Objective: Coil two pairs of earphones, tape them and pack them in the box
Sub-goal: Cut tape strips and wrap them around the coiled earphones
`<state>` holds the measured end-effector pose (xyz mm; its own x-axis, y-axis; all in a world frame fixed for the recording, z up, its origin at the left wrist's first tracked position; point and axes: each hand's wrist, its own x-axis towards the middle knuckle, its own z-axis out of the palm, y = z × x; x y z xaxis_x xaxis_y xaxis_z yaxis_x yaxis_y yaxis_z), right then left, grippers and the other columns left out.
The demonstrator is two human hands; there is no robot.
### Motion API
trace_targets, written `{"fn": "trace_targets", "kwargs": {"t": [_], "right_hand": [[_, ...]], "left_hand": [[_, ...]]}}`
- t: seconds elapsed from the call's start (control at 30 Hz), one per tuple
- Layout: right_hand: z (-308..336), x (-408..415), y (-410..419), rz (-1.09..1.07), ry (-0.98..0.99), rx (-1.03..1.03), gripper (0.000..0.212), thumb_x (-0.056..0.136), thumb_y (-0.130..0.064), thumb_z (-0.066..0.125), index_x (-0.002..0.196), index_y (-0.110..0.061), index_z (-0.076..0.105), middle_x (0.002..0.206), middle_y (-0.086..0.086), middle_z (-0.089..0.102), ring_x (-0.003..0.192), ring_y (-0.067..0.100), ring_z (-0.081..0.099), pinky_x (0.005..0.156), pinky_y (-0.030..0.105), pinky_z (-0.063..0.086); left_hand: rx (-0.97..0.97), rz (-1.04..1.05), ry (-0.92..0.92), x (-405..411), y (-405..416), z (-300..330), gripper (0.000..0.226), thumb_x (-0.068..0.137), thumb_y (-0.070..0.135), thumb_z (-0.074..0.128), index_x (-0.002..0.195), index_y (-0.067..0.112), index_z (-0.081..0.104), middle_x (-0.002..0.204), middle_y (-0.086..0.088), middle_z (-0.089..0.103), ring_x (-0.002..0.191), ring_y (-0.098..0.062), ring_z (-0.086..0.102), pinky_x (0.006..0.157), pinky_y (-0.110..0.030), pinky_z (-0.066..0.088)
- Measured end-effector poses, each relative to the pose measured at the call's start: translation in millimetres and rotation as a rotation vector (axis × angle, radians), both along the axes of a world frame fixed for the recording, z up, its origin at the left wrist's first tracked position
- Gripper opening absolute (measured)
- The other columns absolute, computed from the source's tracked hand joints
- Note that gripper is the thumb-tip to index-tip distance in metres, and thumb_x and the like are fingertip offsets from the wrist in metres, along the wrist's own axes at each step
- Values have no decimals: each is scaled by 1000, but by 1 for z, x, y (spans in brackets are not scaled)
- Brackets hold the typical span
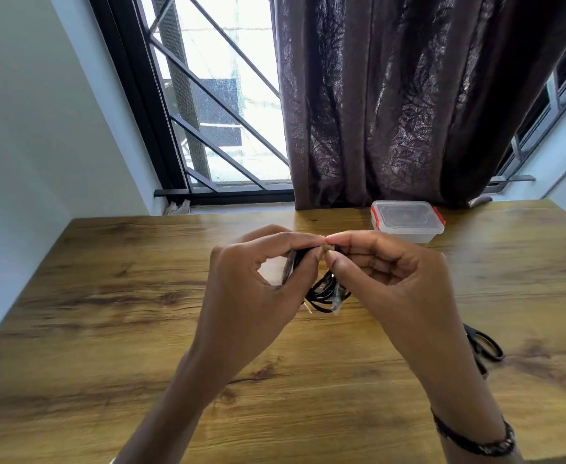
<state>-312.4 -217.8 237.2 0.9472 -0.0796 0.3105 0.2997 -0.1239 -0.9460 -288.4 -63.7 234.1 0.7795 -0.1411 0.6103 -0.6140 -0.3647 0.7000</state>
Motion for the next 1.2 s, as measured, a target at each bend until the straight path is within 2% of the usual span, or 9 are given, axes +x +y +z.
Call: {"fn": "trace_targets", "kwargs": {"t": [0.1, 0.17, 0.27, 0.33, 0.5, 0.67, 0.83, 1.07, 1.2], "right_hand": [[-1, 1, 2, -48, -35, 9, 14, 79, -3, 74, 90, -12, 76, 77, -2, 76, 72, 12, 73, 65, 16, 56], [-1, 1, 3, -52, -41, 39, 14, 79, -2, 74, 88, -12, 76, 76, -3, 76, 71, 11, 73, 64, 15, 55], [0, 2, 3, -23, 0, 167, 13, 79, -3, 72, 91, -9, 75, 74, -1, 76, 60, 4, 69, 55, 9, 49], [2, 2, 3, -9, 36, 227, 17, 79, -6, 70, 95, -6, 74, 72, -1, 75, 51, -1, 62, 47, 4, 42], [4, 2, 1, 13, 49, 202, 28, 76, -19, 67, 100, -7, 73, 63, -10, 70, 44, -5, 56, 44, 2, 38], [-2, 7, 0, -2, 8, 96, 18, 77, -12, 73, 95, -14, 74, 83, -3, 77, 78, 11, 74, 69, 16, 56], [-8, 10, 2, 3, 28, 135, 14, 81, -12, 70, 94, -11, 73, 84, 1, 77, 79, 12, 73, 70, 16, 55], [-32, 25, -11, 276, 503, 428, 42, 77, -31, 66, 115, -12, 66, 107, 11, 73, 97, 20, 69, 83, 30, 57], [-51, 35, -12, 298, 585, 576, 43, 79, -13, 68, 121, -12, 60, 109, 12, 71, 92, 19, 70, 76, 31, 58]], "left_hand": [[-24, -9, 31, 0, -3, -1, 18, 82, 6, 73, 96, 17, 75, 85, 10, 73, 83, -6, 69, 74, -21, 54], [-119, -73, 142, 1, -2, -4, 19, 85, 9, 70, 100, 20, 73, 87, 7, 74, 85, -10, 70, 77, -21, 54], [-353, -236, 412, 0, 1, 0, 22, 93, 27, 56, 109, 21, 69, 90, -17, 73, 83, -31, 70, 77, -27, 52], [-459, -296, 513, 0, 3, 4, 27, 91, 26, 50, 106, 15, 70, 92, -18, 73, 87, -26, 71, 76, -21, 53], [-451, -277, 506, 3, 2, 3, 21, 79, 11, 63, 98, 9, 73, 85, -5, 76, 78, -14, 71, 74, -17, 53], [-461, -257, 507, 5, 1, 1, 19, 79, 8, 65, 96, 9, 75, 82, -7, 76, 73, -15, 69, 72, -18, 53], [-511, -268, 661, 8, 1, -6, 27, 76, 17, 66, 101, 12, 74, 87, -12, 75, 77, -15, 69, 72, -24, 57], [-672, -293, 897, 16, 2, -21, 24, 74, 13, 66, 96, 9, 75, 93, -12, 75, 83, -16, 71, 70, -28, 58], [-748, -274, 1000, 25, -2, -41, 19, 74, 10, 65, 88, 9, 77, 88, -10, 75, 75, -13, 71, 66, -28, 59]]}}
